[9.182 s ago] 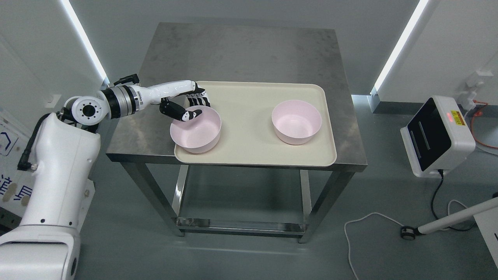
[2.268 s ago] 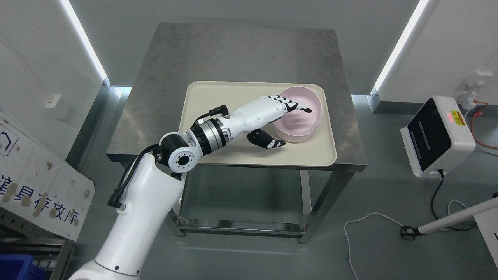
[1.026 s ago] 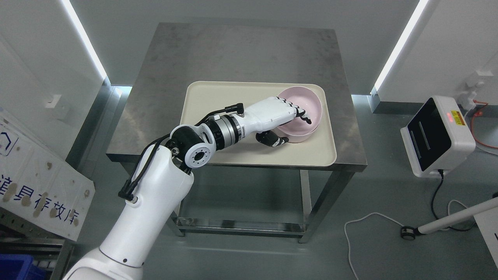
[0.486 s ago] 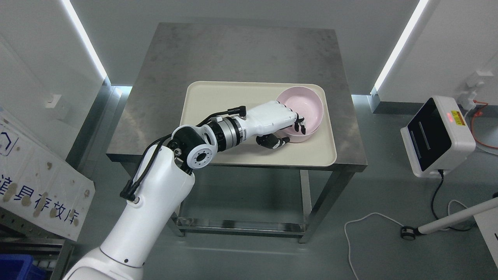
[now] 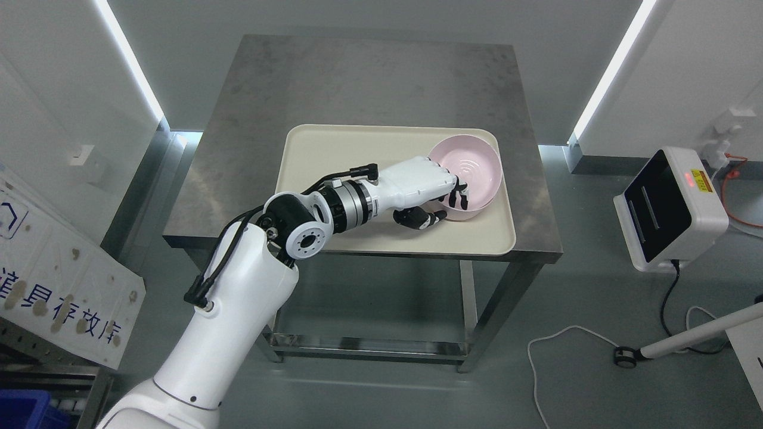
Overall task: Stack pink IKEA bowls on left shelf middle
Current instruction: 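Lift the stacked bowls off the tray with the left hand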
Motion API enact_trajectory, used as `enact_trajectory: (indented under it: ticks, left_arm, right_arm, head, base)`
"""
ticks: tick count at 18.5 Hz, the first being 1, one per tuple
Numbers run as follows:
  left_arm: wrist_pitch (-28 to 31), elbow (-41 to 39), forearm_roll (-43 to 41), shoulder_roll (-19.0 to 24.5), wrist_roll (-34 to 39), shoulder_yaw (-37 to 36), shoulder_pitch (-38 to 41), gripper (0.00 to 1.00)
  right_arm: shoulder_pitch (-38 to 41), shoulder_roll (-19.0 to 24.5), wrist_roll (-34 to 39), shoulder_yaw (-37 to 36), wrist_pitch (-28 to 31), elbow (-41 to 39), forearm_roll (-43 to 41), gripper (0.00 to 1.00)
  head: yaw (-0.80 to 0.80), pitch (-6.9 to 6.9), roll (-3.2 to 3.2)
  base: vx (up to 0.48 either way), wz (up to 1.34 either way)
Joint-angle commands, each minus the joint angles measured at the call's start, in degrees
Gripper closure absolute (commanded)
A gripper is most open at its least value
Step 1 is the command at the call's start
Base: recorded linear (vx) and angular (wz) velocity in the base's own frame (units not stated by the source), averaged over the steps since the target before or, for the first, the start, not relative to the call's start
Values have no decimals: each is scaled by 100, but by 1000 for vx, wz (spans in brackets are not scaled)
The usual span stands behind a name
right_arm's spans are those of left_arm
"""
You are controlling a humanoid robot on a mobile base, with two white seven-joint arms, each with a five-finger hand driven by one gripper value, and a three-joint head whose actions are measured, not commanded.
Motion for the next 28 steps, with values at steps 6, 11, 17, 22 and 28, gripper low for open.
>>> enact_trajectory:
  ticks: [6, 11, 17, 22, 28]
  left_arm:
    - [-102, -9, 691, 100, 13, 747, -207, 100]
    - [-269, -9, 990, 100, 74, 1055, -163, 100]
    - [-725, -324, 1070, 100, 4, 2073, 390, 99]
    - [-1086, -834, 1079, 100, -347, 2979, 716, 99]
    - [-1236, -1265, 1316, 100, -506, 3498, 962, 99]
  right_arm:
    - [167, -100, 2, -70, 2, -193, -122, 0]
    - [167, -100, 2, -62, -7, -193, -122, 0]
    - [167, -100, 2, -62, 2, -193, -122, 0]
    - [167, -100, 2, -62, -7, -193, -122, 0]
    - [167, -100, 2, -62, 2, -193, -122, 0]
  head:
    - [0, 0, 0]
    - [0, 0, 0]
    - [0, 0, 0]
    - [0, 0, 0]
    - [0, 0, 0]
  base:
    - [0, 0]
    - [0, 0]
    - [0, 0]
    - [0, 0]
    - [0, 0]
